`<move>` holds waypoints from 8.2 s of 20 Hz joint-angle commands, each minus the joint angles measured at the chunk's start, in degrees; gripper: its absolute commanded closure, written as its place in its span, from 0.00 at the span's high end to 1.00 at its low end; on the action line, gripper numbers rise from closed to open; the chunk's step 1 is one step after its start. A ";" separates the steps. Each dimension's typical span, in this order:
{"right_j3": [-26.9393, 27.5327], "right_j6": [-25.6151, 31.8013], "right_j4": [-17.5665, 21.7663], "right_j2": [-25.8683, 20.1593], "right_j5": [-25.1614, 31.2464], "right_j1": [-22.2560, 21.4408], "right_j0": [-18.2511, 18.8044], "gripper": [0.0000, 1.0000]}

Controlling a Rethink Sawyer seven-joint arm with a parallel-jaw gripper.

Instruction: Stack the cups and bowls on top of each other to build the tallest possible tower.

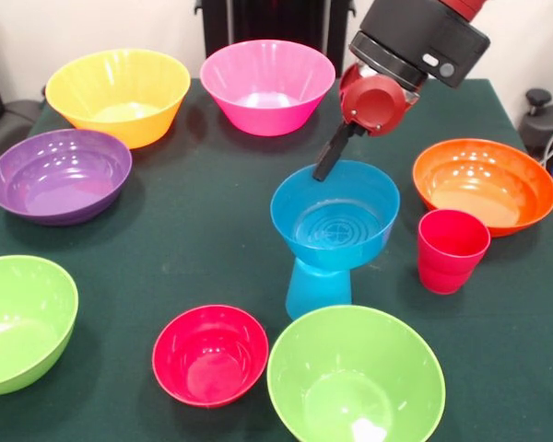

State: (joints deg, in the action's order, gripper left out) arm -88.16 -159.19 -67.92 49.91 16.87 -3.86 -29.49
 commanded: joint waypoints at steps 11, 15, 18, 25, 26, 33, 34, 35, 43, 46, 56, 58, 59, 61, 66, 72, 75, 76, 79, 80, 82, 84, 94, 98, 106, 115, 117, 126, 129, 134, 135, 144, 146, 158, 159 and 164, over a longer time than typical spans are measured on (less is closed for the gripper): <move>-4.47 -5.64 4.69 -13.41 -6.29 -0.57 0.80 0.00; -5.24 -5.31 4.91 -14.37 -7.96 -1.04 1.07 0.00; -5.54 -5.38 4.99 -14.93 -8.98 -1.29 1.17 0.00; -5.61 -6.01 4.96 -14.93 -10.06 -0.81 1.01 0.00; -5.49 -6.21 4.86 -14.84 -10.15 -0.61 0.92 0.00; -4.57 -7.42 4.31 -13.55 -9.58 0.89 0.12 0.00; -4.70 -7.32 4.33 -13.79 -10.00 0.80 0.16 0.00; -4.72 -7.32 4.33 -13.78 -10.03 0.83 0.14 0.00; -6.15 -6.19 5.13 -15.48 -12.66 -0.38 0.76 0.00; -6.43 -6.17 5.27 -15.91 -13.62 -0.44 0.92 0.00; -6.16 -6.81 4.66 -15.71 -14.55 0.41 0.70 0.00; -6.08 -6.84 4.56 -15.57 -14.43 0.58 0.63 0.00; -6.15 -6.81 4.57 -15.70 -14.54 0.48 0.71 0.00; -6.15 -6.85 4.50 -15.73 -14.74 0.55 0.71 0.00; -5.53 -7.38 3.93 -15.38 -14.89 1.30 0.56 0.00; -4.52 -8.21 3.04 -14.20 -14.13 2.77 -0.14 0.00; -4.46 -8.22 3.03 -14.28 -14.37 2.91 -0.22 0.00; -4.55 -8.21 3.05 -14.33 -14.41 2.87 -0.23 0.00; -4.66 -8.28 3.02 -14.36 -14.67 3.02 -0.34 0.00; -4.82 -8.27 3.08 -14.58 -15.10 2.87 -0.28 0.00; -4.84 -8.30 3.09 -14.71 -15.55 2.91 -0.27 0.00; -4.59 -8.57 2.77 -14.29 -15.36 3.41 -0.51 0.00; -3.52 -9.42 1.72 -13.40 -15.08 4.72 -0.82 0.00; -2.46 -10.17 0.86 -12.18 -13.94 5.93 -1.22 0.00; -0.95 -11.41 -0.22 -10.16 -12.07 7.95 -1.83 0.00; 0.09 -12.47 -0.63 -8.81 -10.37 8.97 -1.97 0.00; 0.79 -13.11 -0.90 -8.07 -9.57 9.62 -2.06 0.00; 3.73 -14.53 -0.08 -5.40 -4.94 10.77 -1.25 0.00; 4.97 -14.94 0.04 -4.56 -3.93 11.35 -0.85 0.00; 8.41 -17.13 0.31 -1.54 -0.54 13.49 -0.06 0.00; 9.32 -17.86 0.42 -0.63 0.48 14.10 0.15 0.00; 14.53 -22.36 1.71 3.72 6.47 16.55 1.65 0.00; 14.88 -22.72 2.11 3.93 7.24 16.51 1.78 0.00; 12.90 -22.49 4.09 2.68 9.63 14.69 0.68 0.00; 12.62 -22.36 4.07 2.46 9.52 14.49 0.59 0.00; 11.76 -22.51 4.18 2.28 9.97 14.19 0.06 0.00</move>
State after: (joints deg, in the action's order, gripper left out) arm -79.07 -169.21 -67.93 59.11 18.44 10.19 -28.95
